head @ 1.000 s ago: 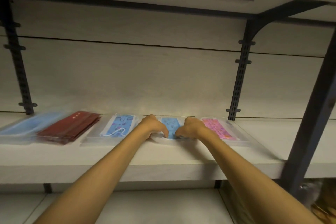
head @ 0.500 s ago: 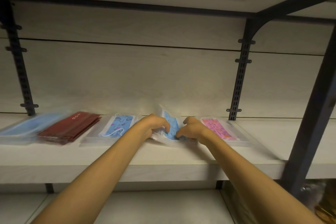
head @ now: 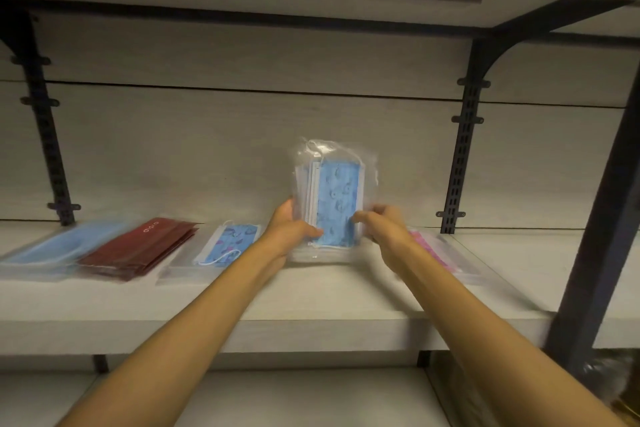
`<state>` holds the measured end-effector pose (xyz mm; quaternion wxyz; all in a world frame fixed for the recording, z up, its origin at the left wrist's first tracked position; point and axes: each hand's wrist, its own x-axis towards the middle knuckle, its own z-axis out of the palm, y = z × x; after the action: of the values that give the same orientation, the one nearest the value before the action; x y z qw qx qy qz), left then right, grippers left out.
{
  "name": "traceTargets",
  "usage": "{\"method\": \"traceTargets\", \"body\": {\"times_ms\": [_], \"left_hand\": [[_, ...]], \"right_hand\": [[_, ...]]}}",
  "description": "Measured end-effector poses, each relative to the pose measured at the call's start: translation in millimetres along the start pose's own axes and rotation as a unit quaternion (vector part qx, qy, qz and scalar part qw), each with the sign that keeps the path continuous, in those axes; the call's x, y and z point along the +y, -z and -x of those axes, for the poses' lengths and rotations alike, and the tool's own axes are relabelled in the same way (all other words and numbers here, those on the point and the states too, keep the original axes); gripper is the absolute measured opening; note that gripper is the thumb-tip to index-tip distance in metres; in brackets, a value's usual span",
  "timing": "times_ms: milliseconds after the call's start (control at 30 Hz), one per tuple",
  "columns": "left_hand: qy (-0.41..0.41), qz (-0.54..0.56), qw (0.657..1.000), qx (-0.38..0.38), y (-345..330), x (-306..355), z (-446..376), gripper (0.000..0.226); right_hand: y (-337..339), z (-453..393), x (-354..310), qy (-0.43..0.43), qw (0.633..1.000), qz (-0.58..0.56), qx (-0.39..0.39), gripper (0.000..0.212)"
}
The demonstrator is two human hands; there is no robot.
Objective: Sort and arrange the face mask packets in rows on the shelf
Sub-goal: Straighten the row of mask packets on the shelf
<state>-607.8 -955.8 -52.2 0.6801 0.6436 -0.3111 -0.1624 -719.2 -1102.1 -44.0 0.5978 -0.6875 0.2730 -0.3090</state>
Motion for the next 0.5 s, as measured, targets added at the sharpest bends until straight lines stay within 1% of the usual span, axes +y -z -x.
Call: {"method": "traceTargets", "body": {"times_ms": [33,100,167,200,300,400,500], "left_hand": [[-0.02,0.01,1.0,0.006,0.5,0.3,-2.1,0.068],[-0.033,0.023,0.999,0.031,0.2,2.6,-4.1,0.071],[-0.019,0.014,0.999,0.043,0.9,0.5,-6.9,0.076],[-0.003,0.005,0.999,0.041,1.9,-1.0,-6.3,0.078],[0.062,-0.021,0.998,0.005,6.3,-11.0,-2.7,0.071],[0.119,-0.088,0.989,0.011,8.3,-18.2,2.5,0.063],[0.121,-0.1,0.988,0.004,5.9,-19.4,2.1,0.063]], "right_hand": [[-0.7,1.3,-4.3,0.021,1.0,-0.009,-0.008,0.022],[-3.1,3.0,-9.3,0.052,0.998,-0.024,-0.021,0.029],[-5.0,5.8,-8.5,0.058,0.998,-0.02,-0.026,0.043],[-5.3,5.8,-5.4,0.054,0.998,-0.015,-0.03,0.046],[-4.3,5.9,6.5,0.054,0.998,-0.005,-0.04,0.037],[-2.6,6.7,15.2,0.058,0.997,0.027,-0.04,0.032],[-1.4,6.7,19.9,0.063,0.995,0.059,-0.057,0.026]]}}
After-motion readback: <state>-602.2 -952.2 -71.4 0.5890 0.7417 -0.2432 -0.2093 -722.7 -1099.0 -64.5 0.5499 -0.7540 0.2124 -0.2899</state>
